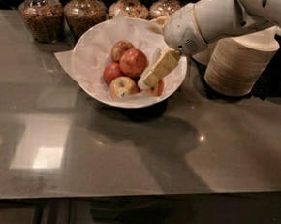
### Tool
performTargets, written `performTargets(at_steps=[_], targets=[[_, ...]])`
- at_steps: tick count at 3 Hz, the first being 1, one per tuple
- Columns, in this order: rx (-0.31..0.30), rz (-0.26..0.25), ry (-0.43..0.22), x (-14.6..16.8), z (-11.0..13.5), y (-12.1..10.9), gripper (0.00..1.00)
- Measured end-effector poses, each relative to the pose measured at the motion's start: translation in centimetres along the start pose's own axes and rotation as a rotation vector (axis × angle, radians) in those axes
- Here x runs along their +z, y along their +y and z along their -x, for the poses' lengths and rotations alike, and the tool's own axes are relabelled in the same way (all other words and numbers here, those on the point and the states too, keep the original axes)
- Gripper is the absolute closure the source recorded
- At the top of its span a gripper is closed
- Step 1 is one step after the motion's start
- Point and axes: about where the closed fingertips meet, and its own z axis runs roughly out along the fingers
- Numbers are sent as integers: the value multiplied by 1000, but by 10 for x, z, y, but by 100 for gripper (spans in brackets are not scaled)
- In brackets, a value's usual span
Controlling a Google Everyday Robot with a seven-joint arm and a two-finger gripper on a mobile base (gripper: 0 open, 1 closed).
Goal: Pick apple from white bowl
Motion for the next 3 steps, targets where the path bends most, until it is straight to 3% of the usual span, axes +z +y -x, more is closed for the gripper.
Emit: performTargets(at_steps=[1, 3], targets=[[15, -4, -21, 10, 0, -7, 15], [41, -15, -14, 24, -7, -8, 15]])
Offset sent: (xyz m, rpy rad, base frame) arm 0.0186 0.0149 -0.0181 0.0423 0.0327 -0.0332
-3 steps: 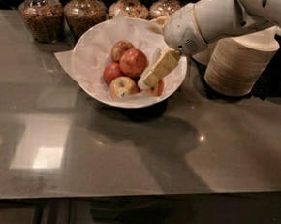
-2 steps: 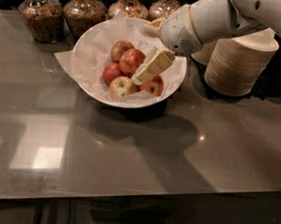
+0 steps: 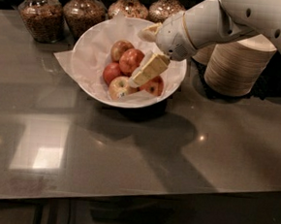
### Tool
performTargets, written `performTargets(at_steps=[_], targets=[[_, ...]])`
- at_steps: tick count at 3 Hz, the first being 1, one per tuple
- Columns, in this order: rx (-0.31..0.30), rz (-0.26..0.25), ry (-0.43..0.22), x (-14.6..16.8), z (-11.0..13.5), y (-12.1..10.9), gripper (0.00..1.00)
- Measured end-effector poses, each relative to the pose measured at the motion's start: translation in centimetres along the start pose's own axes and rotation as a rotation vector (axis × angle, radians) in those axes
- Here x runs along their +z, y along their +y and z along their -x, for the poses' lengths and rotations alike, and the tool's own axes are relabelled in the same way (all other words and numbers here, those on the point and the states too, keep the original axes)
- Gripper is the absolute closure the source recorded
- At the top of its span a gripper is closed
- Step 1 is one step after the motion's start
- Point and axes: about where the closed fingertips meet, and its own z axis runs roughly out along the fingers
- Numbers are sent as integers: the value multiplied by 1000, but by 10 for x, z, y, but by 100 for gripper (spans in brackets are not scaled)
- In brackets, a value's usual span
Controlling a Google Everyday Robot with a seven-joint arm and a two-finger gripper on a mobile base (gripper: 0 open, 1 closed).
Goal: Pick apple from white bowl
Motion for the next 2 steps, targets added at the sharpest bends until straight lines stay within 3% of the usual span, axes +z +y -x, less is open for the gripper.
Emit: performTargets(at_steps=[2], targets=[[29, -10, 15, 14, -13, -9, 21]])
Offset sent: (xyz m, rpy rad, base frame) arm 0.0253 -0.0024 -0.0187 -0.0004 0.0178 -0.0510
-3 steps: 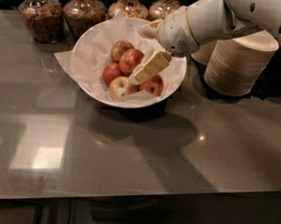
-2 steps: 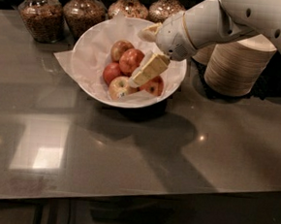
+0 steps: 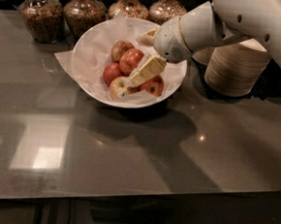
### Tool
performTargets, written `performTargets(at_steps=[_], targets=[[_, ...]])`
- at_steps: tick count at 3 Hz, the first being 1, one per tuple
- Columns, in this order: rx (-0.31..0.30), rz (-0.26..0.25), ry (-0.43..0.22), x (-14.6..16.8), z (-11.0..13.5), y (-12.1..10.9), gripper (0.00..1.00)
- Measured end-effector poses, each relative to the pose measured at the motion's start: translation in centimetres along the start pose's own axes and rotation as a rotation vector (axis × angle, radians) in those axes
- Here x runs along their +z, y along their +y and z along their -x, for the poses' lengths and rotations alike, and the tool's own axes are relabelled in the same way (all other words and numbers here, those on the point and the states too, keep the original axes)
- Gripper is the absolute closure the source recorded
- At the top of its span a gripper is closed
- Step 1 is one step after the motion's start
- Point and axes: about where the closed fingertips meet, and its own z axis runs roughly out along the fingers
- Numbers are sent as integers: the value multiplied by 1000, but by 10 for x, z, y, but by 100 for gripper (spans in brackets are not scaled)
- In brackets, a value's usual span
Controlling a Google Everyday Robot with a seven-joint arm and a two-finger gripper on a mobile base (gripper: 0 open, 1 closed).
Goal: Pick apple from white bowl
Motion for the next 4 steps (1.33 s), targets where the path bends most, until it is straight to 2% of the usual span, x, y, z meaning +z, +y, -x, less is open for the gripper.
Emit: performTargets(at_steps=[3, 4], targets=[[41, 7, -11, 14, -10, -9, 27], [60, 15, -24, 18, -12, -10, 43]])
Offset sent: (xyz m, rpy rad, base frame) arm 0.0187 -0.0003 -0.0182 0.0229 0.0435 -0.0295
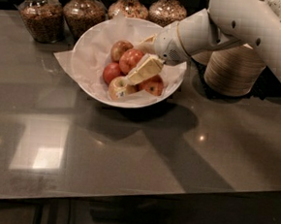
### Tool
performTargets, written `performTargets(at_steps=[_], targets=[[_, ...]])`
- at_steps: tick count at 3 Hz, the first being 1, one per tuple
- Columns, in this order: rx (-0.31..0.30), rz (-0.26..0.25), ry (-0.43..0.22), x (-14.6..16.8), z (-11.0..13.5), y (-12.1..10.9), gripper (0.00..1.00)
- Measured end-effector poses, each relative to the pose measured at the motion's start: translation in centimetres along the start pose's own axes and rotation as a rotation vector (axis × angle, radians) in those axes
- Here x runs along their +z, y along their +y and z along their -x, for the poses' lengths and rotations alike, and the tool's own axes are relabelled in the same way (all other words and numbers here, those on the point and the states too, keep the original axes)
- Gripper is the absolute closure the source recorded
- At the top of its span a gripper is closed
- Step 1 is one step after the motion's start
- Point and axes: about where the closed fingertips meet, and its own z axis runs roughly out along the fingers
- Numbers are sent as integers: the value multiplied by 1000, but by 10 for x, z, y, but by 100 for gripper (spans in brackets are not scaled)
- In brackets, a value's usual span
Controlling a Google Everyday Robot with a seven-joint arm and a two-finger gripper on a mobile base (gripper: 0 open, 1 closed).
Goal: Pick apple from white bowl
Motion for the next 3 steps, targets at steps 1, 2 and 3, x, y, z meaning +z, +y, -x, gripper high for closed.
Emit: performTargets(at_steps=[1, 2, 3], targets=[[12, 9, -10, 0, 0, -1, 66], [12, 10, -10, 0, 1, -1, 90], [32, 23, -23, 0, -2, -2, 100]])
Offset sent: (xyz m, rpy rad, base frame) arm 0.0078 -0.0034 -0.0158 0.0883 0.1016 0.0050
